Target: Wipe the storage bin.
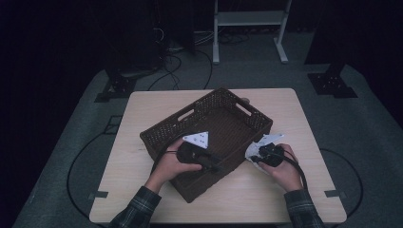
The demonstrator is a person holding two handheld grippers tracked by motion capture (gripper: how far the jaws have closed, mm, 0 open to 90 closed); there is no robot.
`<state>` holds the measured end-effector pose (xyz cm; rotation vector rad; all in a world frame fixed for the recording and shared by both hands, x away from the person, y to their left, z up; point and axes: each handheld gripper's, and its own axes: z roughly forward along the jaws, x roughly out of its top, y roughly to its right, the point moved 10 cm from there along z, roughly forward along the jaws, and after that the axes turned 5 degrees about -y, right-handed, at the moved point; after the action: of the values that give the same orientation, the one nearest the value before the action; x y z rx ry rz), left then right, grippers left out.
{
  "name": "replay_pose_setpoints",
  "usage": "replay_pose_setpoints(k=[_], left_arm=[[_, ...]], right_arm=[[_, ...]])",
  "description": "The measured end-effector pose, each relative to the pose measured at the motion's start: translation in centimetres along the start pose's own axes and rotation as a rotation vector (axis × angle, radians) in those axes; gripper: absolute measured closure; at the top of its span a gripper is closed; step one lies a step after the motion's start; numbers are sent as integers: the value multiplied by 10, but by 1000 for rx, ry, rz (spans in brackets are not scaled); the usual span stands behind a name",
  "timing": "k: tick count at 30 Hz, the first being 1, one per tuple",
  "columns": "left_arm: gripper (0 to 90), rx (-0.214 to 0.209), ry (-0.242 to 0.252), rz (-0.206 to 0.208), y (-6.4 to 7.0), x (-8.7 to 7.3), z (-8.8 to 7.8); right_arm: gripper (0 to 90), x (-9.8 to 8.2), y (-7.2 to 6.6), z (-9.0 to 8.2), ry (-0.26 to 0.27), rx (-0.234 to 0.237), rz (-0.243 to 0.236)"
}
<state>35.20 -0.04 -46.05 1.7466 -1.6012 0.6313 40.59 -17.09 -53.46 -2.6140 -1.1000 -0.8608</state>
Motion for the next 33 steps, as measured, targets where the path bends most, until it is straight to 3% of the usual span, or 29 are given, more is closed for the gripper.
replay_pose_setpoints(k=[18,27,33], left_arm=[[608,1,0,0,0,0,0],[608,-1,0,-1,0,0,0],[608,-1,0,-1,0,0,0]], right_arm=[[742,27,-6,-43,157,-6,-17],[742,31,-10,-53,167,-26,-44],[742,30,-14,-45,164,-4,-35]])
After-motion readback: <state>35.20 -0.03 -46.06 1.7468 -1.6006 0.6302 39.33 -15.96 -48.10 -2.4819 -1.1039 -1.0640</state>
